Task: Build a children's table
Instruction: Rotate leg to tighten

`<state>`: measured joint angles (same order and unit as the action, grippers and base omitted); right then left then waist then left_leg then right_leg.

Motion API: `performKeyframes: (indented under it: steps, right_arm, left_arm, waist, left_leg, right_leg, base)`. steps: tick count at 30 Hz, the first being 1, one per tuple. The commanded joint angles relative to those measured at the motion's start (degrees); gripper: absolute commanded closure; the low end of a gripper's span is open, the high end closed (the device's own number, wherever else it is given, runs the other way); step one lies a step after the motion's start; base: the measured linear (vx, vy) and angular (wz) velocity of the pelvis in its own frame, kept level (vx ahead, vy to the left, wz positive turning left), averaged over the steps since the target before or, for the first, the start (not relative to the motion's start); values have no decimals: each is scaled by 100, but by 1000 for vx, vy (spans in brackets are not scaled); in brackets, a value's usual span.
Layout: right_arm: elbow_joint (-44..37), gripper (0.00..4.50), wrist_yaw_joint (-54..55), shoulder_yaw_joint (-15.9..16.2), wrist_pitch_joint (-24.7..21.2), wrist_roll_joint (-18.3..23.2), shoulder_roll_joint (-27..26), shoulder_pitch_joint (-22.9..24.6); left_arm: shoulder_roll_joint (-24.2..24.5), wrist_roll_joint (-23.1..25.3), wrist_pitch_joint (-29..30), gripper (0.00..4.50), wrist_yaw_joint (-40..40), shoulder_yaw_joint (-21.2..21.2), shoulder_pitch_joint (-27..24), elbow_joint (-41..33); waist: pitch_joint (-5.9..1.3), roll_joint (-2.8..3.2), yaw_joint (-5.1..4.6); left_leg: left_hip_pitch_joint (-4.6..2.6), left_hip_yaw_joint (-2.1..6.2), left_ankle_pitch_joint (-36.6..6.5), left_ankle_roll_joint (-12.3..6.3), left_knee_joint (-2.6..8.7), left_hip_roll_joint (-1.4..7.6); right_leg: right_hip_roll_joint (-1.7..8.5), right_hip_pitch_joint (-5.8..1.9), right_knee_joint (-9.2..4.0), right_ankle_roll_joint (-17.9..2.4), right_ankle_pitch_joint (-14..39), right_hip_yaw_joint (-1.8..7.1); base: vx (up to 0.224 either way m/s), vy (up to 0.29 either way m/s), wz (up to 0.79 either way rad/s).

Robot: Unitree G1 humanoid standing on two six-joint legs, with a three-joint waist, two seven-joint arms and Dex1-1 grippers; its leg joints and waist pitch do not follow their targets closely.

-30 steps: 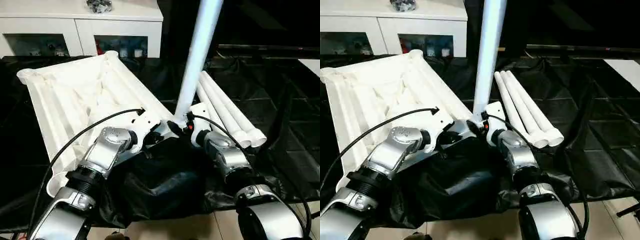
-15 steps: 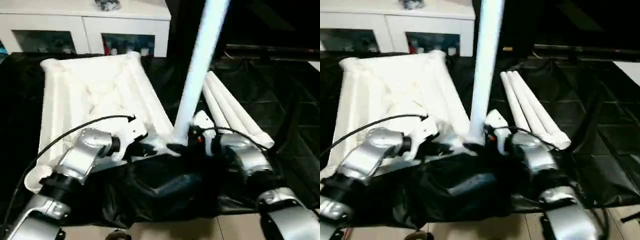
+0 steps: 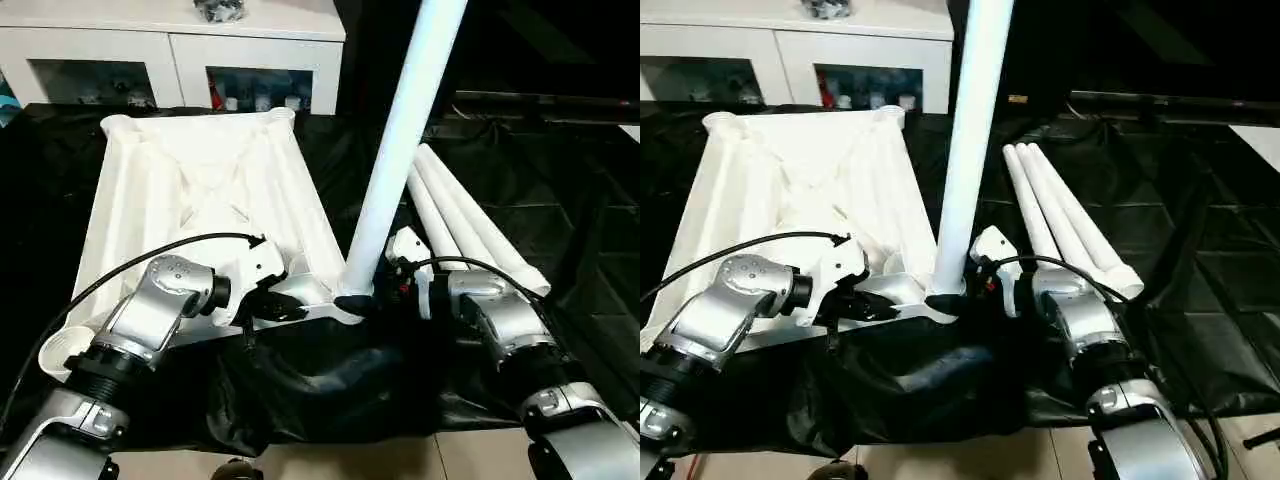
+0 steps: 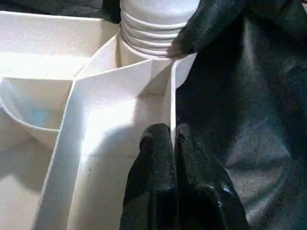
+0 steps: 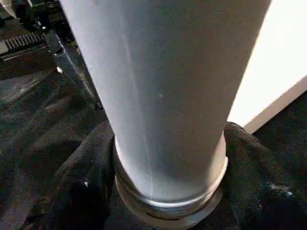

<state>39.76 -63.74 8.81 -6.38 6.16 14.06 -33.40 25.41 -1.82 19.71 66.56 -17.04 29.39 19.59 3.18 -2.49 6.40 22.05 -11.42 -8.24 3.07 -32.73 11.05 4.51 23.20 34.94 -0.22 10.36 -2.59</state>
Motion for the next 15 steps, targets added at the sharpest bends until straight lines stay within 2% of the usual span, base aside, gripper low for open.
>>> performKeyframes:
  steps: [1, 5, 6, 8, 9, 10, 12, 13, 15]
  right_arm:
    - [214, 173, 461, 34, 63, -140, -197, 10]
    - [732, 176, 1631, -160, 111, -309, -477, -191]
    - [961, 176, 2149, -284, 89, -312, -605, -296]
    - [1315, 176, 3028, -550, -7, -237, -859, -474]
    - [1422, 176, 3342, -643, -15, -211, -956, -530]
    - [1547, 176, 3662, -729, -10, -187, -1078, -595]
    - [1599, 176, 3826, -734, 42, -210, -1161, -624]
    - [1661, 120, 3833, -782, 95, -177, -1245, -655]
    - [1715, 106, 3801, -842, 106, -114, -1288, -684]
  left_arm:
    - [-331, -118, -13, 450, -212, 15, 128, -176]
    - [-654, -86, 261, 450, -845, 226, 274, -7]
    - [-817, -51, 411, 450, -1194, 325, 362, 83]
    - [-1124, 31, 758, 450, -1876, 496, 526, 236]
    - [-1231, 53, 855, 450, -2093, 547, 579, 283]
    - [-1372, 92, 957, 450, -2348, 593, 632, 316]
    - [-1469, 125, 971, 450, -2502, 604, 662, 330]
    - [-1540, 151, 968, 450, -2554, 585, 667, 320]
    - [-1565, 152, 962, 450, -2539, 561, 665, 312]
  waist:
    - [-370, 29, -34]
    - [-350, 16, -107]
    - [-350, 44, -149]
    - [-349, 42, -204]
    - [-351, 32, -218]
    - [-363, 27, -207]
    - [-372, 34, -213]
    - [-379, 41, -210]
    - [-391, 36, -199]
  left_leg:
    - [-165, 112, -1747, 67, 385, 240]
    - [-167, 132, -1947, 171, 395, 220]
    - [-179, 144, -2051, 228, 400, 220]
    - [-194, 157, -2149, 288, 389, 205]
    - [-178, 156, -2119, 267, 390, 206]
    - [-192, 151, -2103, 236, 379, 203]
    - [-163, 153, -1977, 182, 383, 205]
    - [-158, 139, -1915, 140, 375, 203]
    - [-136, 132, -1771, 63, 369, 200]
  right_leg:
    - [367, -191, -413, -1172, 1428, 217]
    - [380, -183, -465, -1049, 1927, 215]
    - [379, -169, -476, -1016, 2088, 210]
    - [384, -154, -503, -972, 2302, 207]
    - [378, -158, -513, -941, 2278, 209]
    - [376, -155, -521, -935, 2234, 206]
    - [366, -173, -497, -961, 1988, 203]
    - [355, -171, -487, -975, 1804, 205]
    - [349, -200, -458, -1015, 1512, 204]
  base:
    - [0, 0, 0]
    - [0, 0, 0]
    - [0, 0, 0]
    - [0, 0, 0]
    - [0, 0, 0]
    - [0, 0, 0]
    - [0, 0, 0]
    - [0, 0, 0]
    - [0, 0, 0]
